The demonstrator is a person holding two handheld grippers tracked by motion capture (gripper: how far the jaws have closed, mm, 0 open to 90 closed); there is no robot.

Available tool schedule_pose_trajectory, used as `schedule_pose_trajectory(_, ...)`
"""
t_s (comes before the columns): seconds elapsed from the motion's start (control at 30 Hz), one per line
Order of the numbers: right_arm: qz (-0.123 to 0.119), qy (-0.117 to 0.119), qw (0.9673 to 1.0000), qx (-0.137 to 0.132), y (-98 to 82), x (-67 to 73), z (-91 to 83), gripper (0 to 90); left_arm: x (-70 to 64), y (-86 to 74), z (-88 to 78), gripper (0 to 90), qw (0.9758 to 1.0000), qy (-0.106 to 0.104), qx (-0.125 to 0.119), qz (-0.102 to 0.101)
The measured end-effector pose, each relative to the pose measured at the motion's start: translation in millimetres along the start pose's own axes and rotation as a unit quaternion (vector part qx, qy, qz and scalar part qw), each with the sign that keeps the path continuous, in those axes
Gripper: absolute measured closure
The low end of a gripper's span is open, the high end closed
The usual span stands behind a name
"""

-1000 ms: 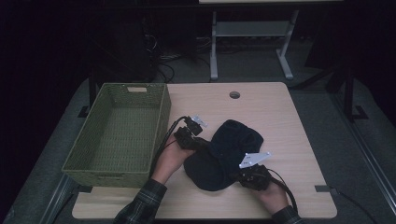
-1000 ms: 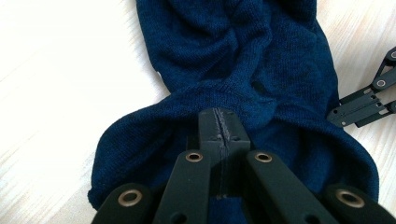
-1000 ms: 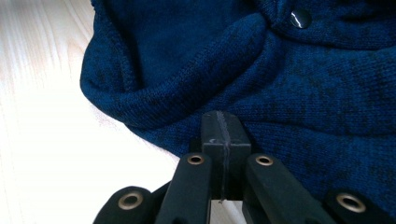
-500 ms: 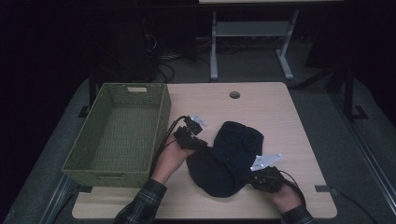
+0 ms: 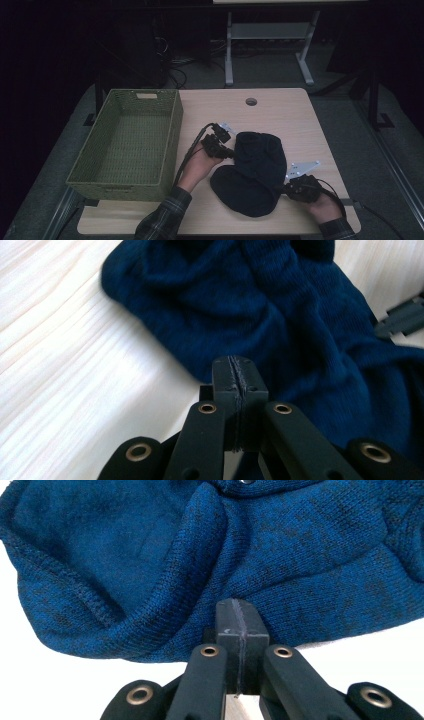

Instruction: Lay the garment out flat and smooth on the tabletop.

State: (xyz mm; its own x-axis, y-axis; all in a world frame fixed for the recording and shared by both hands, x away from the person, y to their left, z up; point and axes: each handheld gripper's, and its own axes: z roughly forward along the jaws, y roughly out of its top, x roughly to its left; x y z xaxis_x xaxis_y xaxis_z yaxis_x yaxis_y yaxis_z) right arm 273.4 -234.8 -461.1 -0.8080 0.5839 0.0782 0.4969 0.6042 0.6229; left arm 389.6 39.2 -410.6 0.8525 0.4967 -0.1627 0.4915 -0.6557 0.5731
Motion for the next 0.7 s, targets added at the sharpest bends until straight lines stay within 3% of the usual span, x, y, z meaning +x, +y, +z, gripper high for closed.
schedule_pose_trajectory(0.2,-0.003,-0.001,1.0,0.003,1.3,0.5,0.3,90.0,1.9,13.5,28.4,89.3,1.0,-0.001,0.007,-0.005)
schedule_pose_trajectory(0.4,-0.001,0.001,1.0,0.005,1.4,-1.0,0.1,90.0,4.9,14.5,52.8,89.8,0.9986,0.009,0.052,0.002)
schedule_pose_trajectory(0.5,0.002,0.0,1.0,0.004,0.9,-3.0,-0.2,90.0,8.4,12.3,54.7,89.9,0.9986,0.007,0.053,0.001)
schedule_pose_trajectory(0.7,0.005,-0.019,0.9997,0.011,1.7,-11.4,-2.3,90.0,12.6,11.8,52.0,90.0,0.9978,0.029,0.059,0.005)
